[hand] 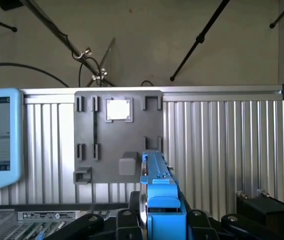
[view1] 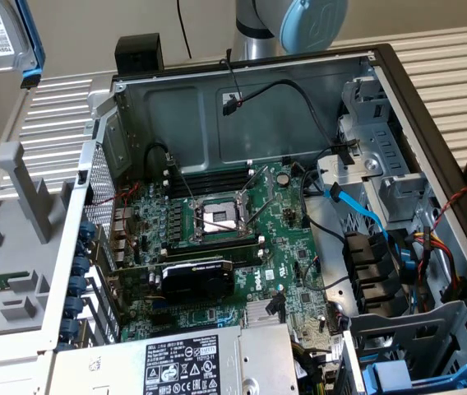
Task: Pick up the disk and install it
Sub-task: 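Pick up the disk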
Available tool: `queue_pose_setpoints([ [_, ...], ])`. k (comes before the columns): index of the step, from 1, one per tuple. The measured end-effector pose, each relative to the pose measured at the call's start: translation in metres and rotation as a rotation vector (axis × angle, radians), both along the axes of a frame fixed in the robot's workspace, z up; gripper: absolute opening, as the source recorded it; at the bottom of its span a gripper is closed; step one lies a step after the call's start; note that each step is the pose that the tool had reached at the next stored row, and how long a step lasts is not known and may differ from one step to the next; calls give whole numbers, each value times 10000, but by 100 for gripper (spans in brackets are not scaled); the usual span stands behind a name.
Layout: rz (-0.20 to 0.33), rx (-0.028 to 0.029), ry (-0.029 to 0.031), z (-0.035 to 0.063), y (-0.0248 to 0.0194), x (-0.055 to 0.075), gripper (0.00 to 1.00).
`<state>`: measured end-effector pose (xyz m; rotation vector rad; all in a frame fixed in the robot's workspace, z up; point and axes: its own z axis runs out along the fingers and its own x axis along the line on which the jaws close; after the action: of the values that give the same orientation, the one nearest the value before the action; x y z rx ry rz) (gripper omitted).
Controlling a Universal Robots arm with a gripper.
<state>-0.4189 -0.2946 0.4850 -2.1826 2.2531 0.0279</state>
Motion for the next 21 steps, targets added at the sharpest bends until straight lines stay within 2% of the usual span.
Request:
queue_pose_setpoints([
  [4, -1, 0, -2, 10, -26, 153, 37],
  [7, 0, 0, -2, 20, -63, 241, 37],
  [12, 0, 0, -3, 55, -171, 375, 37],
  [21, -1, 1, -2, 82, -406, 635, 37],
])
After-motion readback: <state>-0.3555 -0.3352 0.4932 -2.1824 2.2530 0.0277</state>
